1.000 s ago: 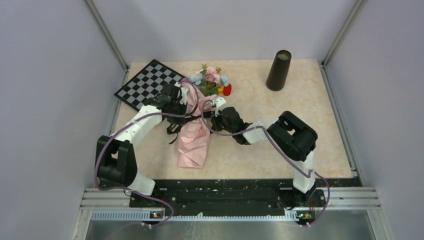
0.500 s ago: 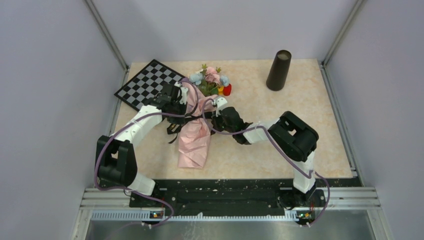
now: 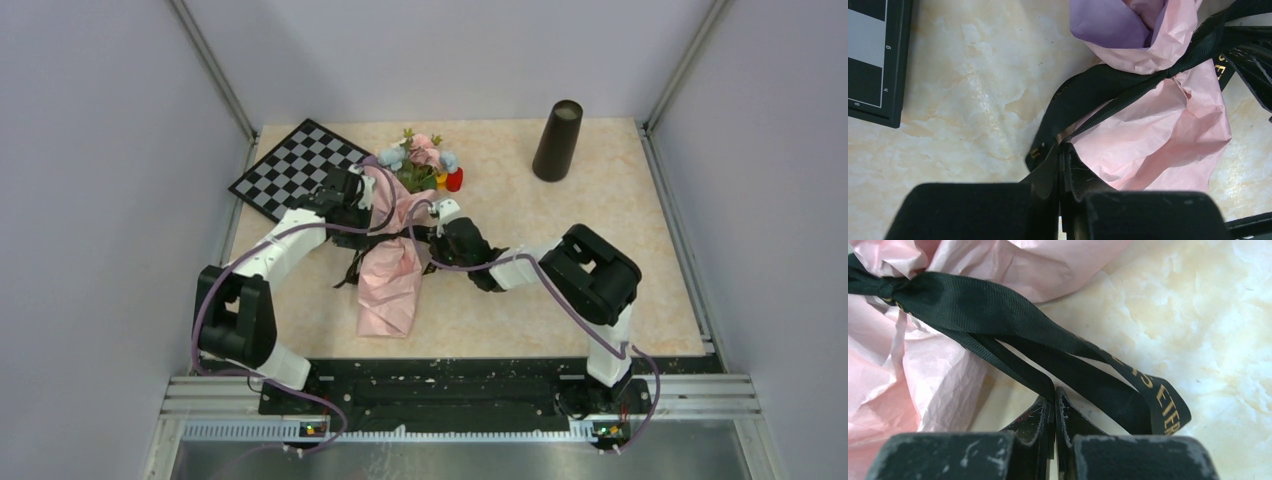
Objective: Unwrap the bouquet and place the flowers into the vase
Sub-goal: Untie the ribbon from the wrapping paper.
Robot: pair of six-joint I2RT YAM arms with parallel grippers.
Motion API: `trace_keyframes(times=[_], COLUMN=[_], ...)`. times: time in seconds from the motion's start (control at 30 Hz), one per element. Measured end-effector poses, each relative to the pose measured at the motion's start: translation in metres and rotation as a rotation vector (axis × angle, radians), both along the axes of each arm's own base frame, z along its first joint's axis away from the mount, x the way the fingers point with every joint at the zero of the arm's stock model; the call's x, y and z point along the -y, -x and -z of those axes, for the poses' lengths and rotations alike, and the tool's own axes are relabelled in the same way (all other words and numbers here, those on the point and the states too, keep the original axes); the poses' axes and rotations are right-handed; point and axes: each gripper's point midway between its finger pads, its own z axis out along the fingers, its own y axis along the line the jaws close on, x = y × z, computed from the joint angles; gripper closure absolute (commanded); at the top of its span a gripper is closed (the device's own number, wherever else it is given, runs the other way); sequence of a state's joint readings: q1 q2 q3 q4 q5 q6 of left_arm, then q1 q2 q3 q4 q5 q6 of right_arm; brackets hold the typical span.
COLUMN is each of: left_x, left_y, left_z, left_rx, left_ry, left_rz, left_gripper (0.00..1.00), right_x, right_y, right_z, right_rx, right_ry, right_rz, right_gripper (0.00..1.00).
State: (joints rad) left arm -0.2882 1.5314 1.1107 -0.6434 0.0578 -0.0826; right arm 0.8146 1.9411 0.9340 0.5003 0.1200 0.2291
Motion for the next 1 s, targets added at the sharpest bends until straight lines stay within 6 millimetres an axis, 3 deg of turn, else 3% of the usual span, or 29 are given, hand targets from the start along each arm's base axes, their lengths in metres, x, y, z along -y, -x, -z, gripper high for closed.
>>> trace_keyframes(times=[1.0], left_x=[-0.032], left_y=[-0.009], left_z=[0.000], left_rx=[0.008], left_ry=[-0.022], left_rz=[-0.097], left_gripper=[1.00], right_x=[0.032], right_y=[0.001], right_z=[0.002], right_rx=[-0.018], right_ry=[0.017], right_rz=[0.072], right_gripper=[1.00])
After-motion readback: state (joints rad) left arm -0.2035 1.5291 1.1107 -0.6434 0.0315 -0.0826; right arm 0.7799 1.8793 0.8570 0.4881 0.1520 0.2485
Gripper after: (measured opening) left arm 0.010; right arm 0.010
